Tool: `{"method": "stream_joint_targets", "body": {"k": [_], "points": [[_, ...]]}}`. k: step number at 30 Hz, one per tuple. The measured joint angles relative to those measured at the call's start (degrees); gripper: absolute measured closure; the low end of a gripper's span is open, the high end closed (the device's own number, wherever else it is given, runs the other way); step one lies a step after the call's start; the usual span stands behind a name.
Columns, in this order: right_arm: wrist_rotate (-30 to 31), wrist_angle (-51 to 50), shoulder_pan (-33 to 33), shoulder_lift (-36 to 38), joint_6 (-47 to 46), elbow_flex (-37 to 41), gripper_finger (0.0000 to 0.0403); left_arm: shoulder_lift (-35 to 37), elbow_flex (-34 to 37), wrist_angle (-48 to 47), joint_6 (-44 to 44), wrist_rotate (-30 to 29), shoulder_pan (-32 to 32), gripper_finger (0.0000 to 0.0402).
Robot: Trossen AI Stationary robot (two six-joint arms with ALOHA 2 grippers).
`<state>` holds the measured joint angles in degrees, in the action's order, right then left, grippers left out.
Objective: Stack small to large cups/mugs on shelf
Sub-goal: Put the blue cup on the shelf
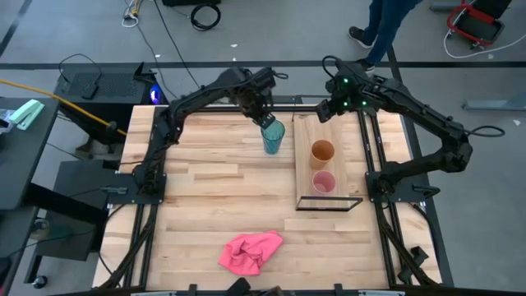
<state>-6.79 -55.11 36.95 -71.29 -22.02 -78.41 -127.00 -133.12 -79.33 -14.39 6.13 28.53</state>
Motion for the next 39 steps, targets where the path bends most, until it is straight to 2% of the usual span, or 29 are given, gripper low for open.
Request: {"method": "stream_joint_targets", "body": {"k": [8,11,15,19,24,29,34,39], "points": [[-2.77,3.54,0.00,-4.63,1.11,-0.02,0.0281,5.55,-0.04,-2.02,0.77,-0.59,0.82,0.0232],[-4.45,6.16,-0.18,-7.74,1.17,-0.02,0.0281,6.85,-0.06,-5.54,1.61,-3.60,0.94,0.0233],[-5.41,10.58,-0.84,-11.12,1.07,-0.23,0.0281,6.87,0.14,-11.16,2.21,-10.78,1.41,0.0237],[-5.72,10.51,-2.05,-15.46,1.20,-3.36,0.0281,6.69,2.92,-10.82,2.35,-10.43,2.70,0.0243],[-4.62,8.72,-3.93,-20.89,1.83,-9.58,0.0281,6.69,9.67,-10.63,3.04,-10.26,4.61,0.0256],[0.30,0.82,-5.22,-24.64,3.95,-14.80,0.0281,6.66,16.07,-10.45,3.14,-9.66,6.07,0.0272],[0.97,-0.49,-6.77,-26.82,4.17,-16.11,0.0281,8.31,21.82,-6.37,5.69,-8.78,6.87,0.0285],[0.97,-0.58,-8.35,-28.90,4.07,-16.15,0.0281,13.79,29.88,0.29,5.64,-8.28,10.20,0.0295]]}}
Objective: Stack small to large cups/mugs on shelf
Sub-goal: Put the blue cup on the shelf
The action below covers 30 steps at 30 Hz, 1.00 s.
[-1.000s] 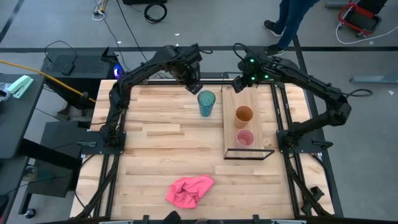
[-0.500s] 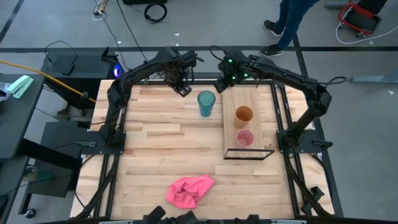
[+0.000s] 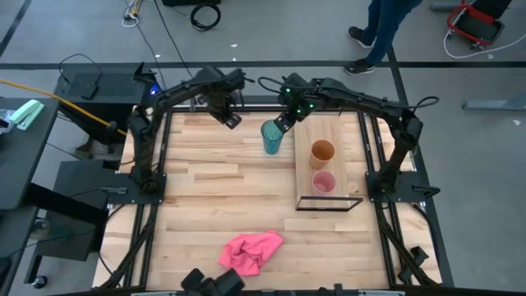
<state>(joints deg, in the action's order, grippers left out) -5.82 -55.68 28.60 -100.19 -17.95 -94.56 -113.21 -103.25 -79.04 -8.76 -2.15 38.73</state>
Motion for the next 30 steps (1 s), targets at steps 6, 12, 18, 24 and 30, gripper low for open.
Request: {"method": "stream_joint_targets", "body": {"k": [6,12,18,24,30], "points": [[1.44,0.06,-0.35,-0.65,-0.39,0.00,0.0281,8.80,11.31,7.56,-1.32,2.05,3.63,0.0305],[1.96,0.05,-0.35,-0.65,-0.48,0.00,0.0281,15.59,20.81,13.08,-2.70,2.86,4.67,0.0313],[1.91,-0.05,-0.72,-0.65,-1.58,0.07,0.0281,17.74,25.71,15.70,-3.43,3.89,4.49,0.0319],[1.81,-0.91,-1.50,-1.28,-1.90,0.13,0.0281,17.70,26.89,17.44,-3.86,6.31,4.35,0.0317],[1.91,-0.87,-2.21,-2.58,-2.75,0.13,0.0281,17.70,26.89,18.50,-4.13,6.64,3.79,0.0325]]}}
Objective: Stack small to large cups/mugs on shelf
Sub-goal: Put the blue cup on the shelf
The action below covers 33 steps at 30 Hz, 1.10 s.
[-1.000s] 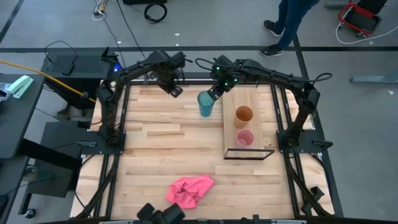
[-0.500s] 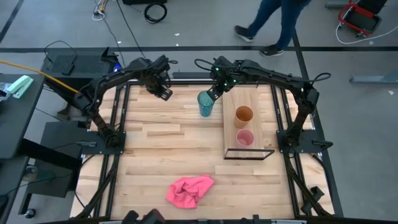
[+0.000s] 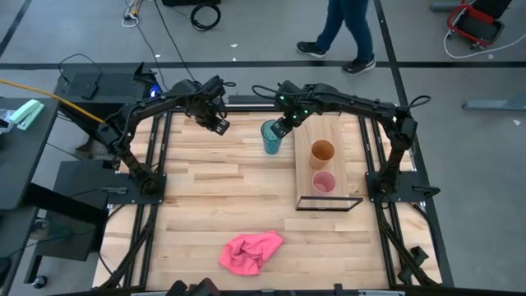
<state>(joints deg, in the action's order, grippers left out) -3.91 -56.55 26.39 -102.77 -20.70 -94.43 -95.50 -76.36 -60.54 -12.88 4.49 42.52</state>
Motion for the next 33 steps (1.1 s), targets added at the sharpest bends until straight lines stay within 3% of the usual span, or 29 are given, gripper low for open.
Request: {"method": "stream_joint_targets", "body": {"k": [20,33], "points": [[0.66,0.08,0.41,-2.57,-1.44,0.15,0.0284,-0.04,0.00,2.08,-0.28,-0.06,-1.31,0.0330],[0.49,0.19,1.74,-2.57,-3.81,0.15,0.0344,-0.07,0.00,4.23,-1.23,-0.09,-1.31,0.0337]]}}
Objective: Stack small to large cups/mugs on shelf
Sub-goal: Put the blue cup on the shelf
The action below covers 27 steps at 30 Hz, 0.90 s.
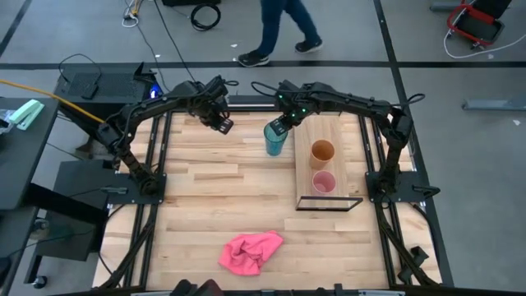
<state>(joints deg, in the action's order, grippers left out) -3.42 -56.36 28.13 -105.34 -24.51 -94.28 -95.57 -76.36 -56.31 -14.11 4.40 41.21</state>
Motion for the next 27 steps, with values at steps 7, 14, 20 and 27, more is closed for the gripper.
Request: {"method": "stream_joint_targets", "body": {"k": [7,14,20,27], "points": [[-2.00,-0.11,-1.35,0.00,-1.04,0.00,0.0359,0.00,0.00,0.81,0.04,0.00,0.00,0.0335],[-1.96,-0.13,-2.00,0.00,-2.21,0.00,0.0347,0.00,0.00,0.83,0.39,0.00,0.00,0.0336],[-2.89,0.16,-2.09,0.13,-2.49,1.23,0.0332,0.00,0.00,0.83,0.39,0.02,0.00,0.0340],[-3.06,2.27,-2.07,0.09,-4.01,6.00,0.0311,0.00,0.00,0.83,1.22,0.04,0.00,0.0335]]}}
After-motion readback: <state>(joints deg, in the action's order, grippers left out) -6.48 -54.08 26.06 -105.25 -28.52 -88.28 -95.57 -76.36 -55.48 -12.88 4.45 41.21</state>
